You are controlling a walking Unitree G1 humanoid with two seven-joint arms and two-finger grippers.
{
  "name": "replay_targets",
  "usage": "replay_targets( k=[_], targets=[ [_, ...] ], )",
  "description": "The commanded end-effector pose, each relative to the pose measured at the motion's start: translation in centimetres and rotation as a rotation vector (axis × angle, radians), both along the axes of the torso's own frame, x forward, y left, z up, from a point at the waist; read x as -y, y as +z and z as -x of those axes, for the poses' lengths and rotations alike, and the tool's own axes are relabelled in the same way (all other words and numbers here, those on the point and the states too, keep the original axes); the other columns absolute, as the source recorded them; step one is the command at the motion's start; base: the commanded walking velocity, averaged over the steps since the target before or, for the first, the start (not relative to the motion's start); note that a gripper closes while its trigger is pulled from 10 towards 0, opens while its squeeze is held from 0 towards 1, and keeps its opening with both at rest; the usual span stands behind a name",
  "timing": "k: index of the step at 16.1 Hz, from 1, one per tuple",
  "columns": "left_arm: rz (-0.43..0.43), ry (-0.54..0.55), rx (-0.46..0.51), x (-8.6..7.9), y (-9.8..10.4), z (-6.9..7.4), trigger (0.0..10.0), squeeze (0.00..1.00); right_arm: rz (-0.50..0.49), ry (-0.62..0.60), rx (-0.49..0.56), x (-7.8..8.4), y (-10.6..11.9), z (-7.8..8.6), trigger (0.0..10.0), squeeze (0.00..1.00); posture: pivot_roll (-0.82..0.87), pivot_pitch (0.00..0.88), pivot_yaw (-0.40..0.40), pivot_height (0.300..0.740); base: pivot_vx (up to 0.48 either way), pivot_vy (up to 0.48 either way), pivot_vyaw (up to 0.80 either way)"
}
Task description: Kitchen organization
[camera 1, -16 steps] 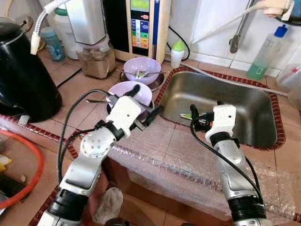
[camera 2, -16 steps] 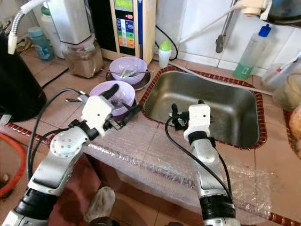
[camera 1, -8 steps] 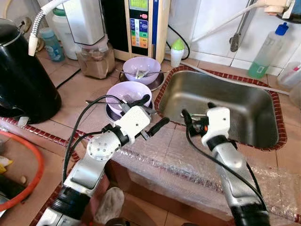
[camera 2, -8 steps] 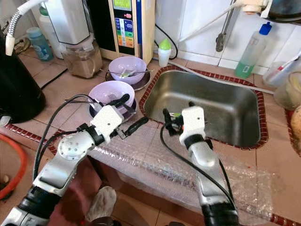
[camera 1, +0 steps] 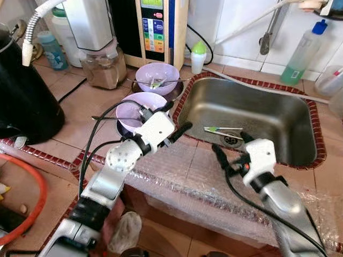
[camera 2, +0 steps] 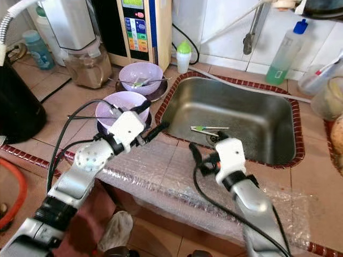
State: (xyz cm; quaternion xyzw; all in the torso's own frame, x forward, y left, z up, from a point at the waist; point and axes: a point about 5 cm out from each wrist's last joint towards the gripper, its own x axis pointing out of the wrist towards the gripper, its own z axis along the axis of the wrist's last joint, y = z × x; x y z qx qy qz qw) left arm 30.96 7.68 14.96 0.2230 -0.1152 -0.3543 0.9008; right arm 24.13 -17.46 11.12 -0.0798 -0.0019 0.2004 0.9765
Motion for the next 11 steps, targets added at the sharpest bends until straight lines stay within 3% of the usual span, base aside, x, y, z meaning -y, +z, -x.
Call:
replay_targets(
  k=[1,6,11],
  targets=[
    [-0.01,0.018,0.009,-0.2,0.0,-0.4,0.0,0.0,-0.005,0.059,0.014,-0.4,0.7,0.3,10.0,0.0,-0.07,0.063,0.058,0.74,0.0,0.0,0.0],
    [-0.026,0.053,0.026,-1.0,-0.5,-0.9,0.0,0.0,-0.052,0.117,0.02,-1.4,1.9,-0.4,10.0,0.0,-0.06,0.041,0.053,0.74,0.0,0.0,0.0],
    [-0.008,0.072,0.057,-1.2,-0.1,-1.2,0.0,0.0,-0.106,0.288,0.024,-3.2,3.1,-0.2,10.0,0.0,-0.04,0.028,0.038,0.74,0.0,0.0,0.0]
  ],
)
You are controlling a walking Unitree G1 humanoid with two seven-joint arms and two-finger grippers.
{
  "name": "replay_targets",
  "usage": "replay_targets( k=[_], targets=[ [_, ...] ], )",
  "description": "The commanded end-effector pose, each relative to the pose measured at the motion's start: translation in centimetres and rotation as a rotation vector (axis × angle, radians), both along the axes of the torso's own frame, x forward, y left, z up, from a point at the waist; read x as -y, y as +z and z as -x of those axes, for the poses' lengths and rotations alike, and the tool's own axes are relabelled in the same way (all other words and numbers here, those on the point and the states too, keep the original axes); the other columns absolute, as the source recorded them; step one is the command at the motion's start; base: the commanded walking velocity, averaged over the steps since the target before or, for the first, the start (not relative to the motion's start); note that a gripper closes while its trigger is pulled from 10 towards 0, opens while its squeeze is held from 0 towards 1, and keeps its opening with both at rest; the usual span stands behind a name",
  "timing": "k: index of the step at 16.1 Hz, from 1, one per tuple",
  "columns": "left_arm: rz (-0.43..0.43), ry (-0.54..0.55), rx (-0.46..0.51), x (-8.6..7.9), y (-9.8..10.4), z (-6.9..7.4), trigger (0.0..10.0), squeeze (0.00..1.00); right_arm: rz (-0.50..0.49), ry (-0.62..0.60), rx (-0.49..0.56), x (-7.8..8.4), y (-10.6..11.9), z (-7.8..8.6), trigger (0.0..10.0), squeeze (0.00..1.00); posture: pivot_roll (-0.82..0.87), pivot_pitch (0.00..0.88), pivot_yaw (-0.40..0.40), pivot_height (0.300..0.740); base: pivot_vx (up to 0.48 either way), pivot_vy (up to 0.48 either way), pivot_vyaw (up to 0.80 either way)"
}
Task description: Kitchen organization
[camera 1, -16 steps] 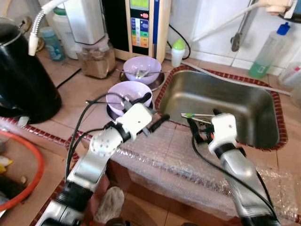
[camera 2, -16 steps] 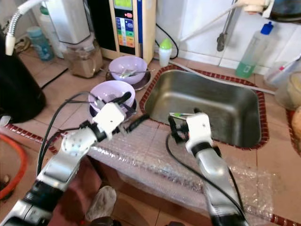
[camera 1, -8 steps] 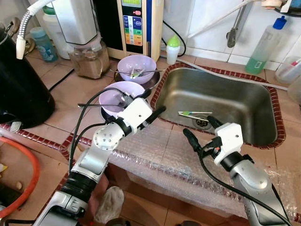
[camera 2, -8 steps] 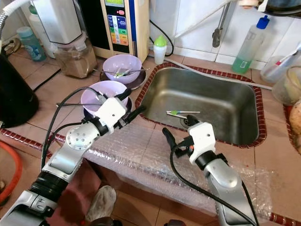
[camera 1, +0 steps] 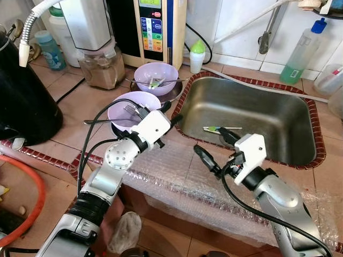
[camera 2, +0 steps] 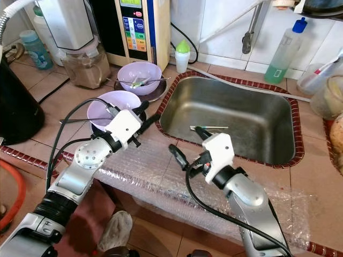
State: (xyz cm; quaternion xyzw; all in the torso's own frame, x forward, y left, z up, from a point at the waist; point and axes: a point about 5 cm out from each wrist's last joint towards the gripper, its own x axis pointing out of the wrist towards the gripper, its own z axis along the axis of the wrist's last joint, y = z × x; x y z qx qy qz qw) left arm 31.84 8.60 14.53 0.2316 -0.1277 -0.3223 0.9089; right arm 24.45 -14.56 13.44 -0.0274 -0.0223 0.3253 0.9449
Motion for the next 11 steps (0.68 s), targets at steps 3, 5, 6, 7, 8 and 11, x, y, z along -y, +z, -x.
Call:
replay_targets(
  k=[3,5,6,7,8,11],
  targets=[
    [0.026,0.005,0.04,0.0,1.1,-0.5,0.0,0.0,-0.057,0.122,-0.01,-1.1,1.2,0.0,10.0,0.0,-0.04,0.019,0.033,0.74,0.0,0.0,0.0],
    [0.063,-0.017,0.055,0.4,1.9,-0.4,0.0,0.0,-0.048,0.141,-0.005,-1.4,1.4,-0.3,10.0,0.0,-0.04,0.015,0.03,0.74,0.0,0.0,0.0],
    [0.086,-0.034,0.064,0.7,2.5,-0.3,0.0,0.0,-0.045,0.115,0.004,-1.2,1.4,-0.8,10.0,0.0,-0.04,0.014,0.025,0.74,0.0,0.0,0.0],
    [0.103,-0.042,0.079,1.0,3.0,-0.2,0.0,0.0,-0.037,0.091,0.016,-1.1,1.5,-1.2,10.0,0.0,-0.04,0.014,0.025,0.74,0.0,0.0,0.0],
    [0.117,-0.046,0.092,1.1,3.6,-0.1,0.0,0.0,-0.035,0.069,0.023,-1.0,1.6,-1.7,10.0,0.0,-0.03,0.012,0.021,0.74,0.0,0.0,0.0],
    [0.134,-0.045,0.124,1.0,4.6,0.0,0.0,0.0,-0.036,0.017,0.046,-1.0,1.7,-2.7,10.0,0.0,-0.02,0.006,0.015,0.74,0.0,0.0,0.0]
  ],
)
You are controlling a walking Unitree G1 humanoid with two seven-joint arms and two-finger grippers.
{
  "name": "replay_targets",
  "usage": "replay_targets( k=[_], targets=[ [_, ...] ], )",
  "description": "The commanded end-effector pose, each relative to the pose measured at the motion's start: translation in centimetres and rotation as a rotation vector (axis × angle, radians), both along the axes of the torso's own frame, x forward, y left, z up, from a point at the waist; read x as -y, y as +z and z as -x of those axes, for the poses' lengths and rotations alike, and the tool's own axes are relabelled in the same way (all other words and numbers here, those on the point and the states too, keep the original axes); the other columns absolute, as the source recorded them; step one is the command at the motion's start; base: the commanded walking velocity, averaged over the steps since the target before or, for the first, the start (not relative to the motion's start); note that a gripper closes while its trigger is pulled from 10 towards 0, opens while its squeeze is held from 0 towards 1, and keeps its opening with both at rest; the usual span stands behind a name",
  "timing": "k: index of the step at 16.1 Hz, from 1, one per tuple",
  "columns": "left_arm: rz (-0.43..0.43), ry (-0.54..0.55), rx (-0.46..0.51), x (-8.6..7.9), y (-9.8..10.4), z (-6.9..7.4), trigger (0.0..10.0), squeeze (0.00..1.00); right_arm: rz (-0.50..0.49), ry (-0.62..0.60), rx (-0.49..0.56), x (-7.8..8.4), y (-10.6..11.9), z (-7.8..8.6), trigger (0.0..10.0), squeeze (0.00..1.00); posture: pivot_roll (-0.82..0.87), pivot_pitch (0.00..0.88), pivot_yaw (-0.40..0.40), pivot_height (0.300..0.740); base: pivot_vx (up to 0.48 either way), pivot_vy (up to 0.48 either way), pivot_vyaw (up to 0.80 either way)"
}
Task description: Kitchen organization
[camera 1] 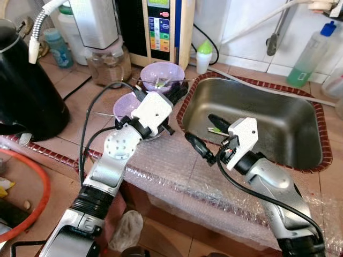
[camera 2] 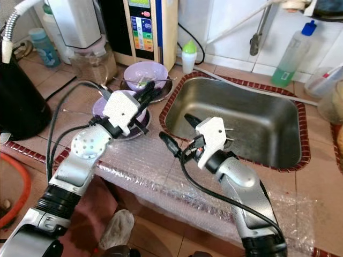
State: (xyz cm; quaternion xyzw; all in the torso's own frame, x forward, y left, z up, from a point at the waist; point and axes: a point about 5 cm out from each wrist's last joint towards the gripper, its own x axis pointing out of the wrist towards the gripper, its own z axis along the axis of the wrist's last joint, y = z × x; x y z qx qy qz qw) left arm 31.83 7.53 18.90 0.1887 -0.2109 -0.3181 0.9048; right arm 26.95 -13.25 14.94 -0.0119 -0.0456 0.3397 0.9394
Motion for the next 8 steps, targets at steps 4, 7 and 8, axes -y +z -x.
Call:
replay_targets(
  k=[4,7,8],
  targets=[
    [0.04,0.031,0.036,-0.9,1.2,0.0,0.0,0.0,0.004,-0.039,0.039,0.0,0.4,-0.8,10.0,0.0,-0.01,0.002,0.012,0.74,0.0,0.0,0.0],
    [0.056,0.039,0.096,-1.2,2.7,-0.1,0.0,0.0,-0.004,-0.036,0.053,-0.5,0.5,-1.2,10.0,0.0,-0.01,0.003,0.012,0.74,0.0,0.0,0.0],
    [0.063,0.043,0.111,-1.3,3.3,-0.2,0.0,0.0,0.002,-0.028,0.061,-0.8,0.6,-1.4,10.0,0.0,0.0,0.002,0.014,0.74,0.0,0.0,0.0]
  ],
)
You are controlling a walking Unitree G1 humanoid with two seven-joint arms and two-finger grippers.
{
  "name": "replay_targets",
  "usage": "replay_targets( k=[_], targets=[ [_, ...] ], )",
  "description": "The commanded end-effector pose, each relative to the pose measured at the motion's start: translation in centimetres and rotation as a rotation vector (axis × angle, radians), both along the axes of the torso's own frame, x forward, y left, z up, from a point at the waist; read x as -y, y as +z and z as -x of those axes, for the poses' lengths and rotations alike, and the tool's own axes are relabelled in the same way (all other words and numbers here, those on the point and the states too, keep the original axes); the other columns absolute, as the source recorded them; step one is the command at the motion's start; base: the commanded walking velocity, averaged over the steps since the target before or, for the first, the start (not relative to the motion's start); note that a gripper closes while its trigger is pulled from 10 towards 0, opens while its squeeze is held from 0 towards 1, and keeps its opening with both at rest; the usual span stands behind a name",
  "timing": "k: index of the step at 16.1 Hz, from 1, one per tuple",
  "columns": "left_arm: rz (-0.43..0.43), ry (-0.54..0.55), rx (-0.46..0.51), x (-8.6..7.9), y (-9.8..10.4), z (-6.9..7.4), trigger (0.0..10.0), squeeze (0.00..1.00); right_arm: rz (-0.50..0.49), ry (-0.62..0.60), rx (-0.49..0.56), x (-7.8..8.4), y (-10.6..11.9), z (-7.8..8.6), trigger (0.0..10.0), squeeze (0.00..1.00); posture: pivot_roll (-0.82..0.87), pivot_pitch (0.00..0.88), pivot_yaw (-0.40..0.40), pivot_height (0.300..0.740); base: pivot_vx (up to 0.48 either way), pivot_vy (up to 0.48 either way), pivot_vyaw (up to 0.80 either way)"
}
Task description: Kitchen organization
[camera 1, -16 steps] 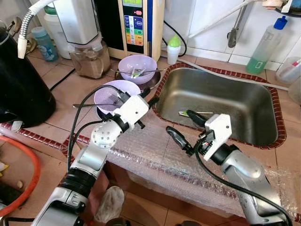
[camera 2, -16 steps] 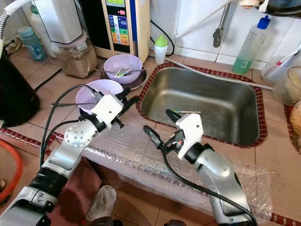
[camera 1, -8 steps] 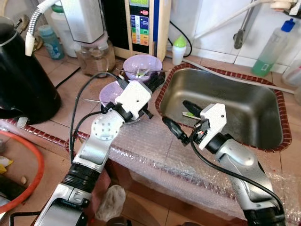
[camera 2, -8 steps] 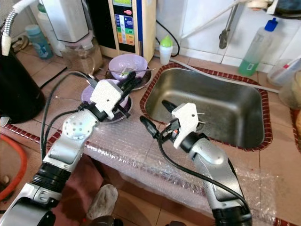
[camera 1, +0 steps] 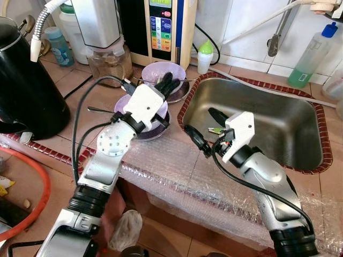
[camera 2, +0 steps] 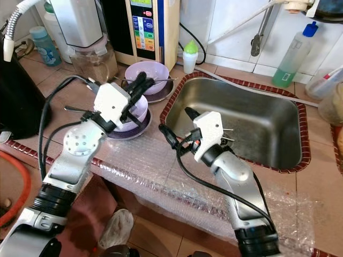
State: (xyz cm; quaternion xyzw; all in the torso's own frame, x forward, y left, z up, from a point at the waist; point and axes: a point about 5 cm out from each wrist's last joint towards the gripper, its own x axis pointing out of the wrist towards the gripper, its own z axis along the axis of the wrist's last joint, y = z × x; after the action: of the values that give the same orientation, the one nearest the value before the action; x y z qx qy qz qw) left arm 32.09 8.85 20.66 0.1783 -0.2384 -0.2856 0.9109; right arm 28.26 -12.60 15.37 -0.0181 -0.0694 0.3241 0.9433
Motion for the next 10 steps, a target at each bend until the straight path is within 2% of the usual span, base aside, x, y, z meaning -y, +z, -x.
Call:
replay_targets(
  k=[1,4,6,7,8,9,10],
  targets=[
    [0.023,-0.003,0.058,0.0,1.8,-0.1,0.0,0.0,0.013,0.005,0.016,-0.2,0.1,-0.2,10.0,0.0,0.0,0.002,0.014,0.74,0.0,0.0,0.0],
    [0.038,-0.008,0.078,0.0,2.3,0.1,0.0,0.0,0.007,-0.008,0.026,-0.4,0.2,-0.7,10.0,0.0,0.0,0.002,0.014,0.74,0.0,0.0,0.0],
    [0.067,0.023,0.122,-0.3,3.4,0.0,0.0,0.0,-0.004,-0.006,0.028,-0.7,0.2,-0.7,10.0,0.0,0.0,0.002,0.014,0.74,0.0,0.0,0.0],
    [0.074,0.02,0.135,-0.4,3.9,-0.1,0.0,0.0,-0.009,0.004,0.031,-0.8,0.2,-0.7,10.0,0.27,0.0,0.002,0.014,0.74,0.0,0.0,0.0],
    [0.102,-0.008,0.145,-0.1,5.1,0.0,0.0,0.0,-0.009,-0.003,0.038,-0.9,0.4,-0.9,10.0,1.0,0.0,0.001,0.019,0.74,0.0,0.0,0.0],
    [0.131,-0.04,0.135,0.3,5.9,0.0,0.0,0.0,-0.006,-0.014,0.051,-1.0,0.5,-1.1,10.0,1.0,0.0,0.001,0.019,0.74,0.0,0.0,0.0],
    [0.18,-0.101,0.081,1.0,6.4,0.1,0.0,0.0,-0.001,-0.025,0.068,-1.0,0.7,-1.3,10.0,0.5,0.0,0.0,0.018,0.74,0.0,0.0,0.0]
  ],
)
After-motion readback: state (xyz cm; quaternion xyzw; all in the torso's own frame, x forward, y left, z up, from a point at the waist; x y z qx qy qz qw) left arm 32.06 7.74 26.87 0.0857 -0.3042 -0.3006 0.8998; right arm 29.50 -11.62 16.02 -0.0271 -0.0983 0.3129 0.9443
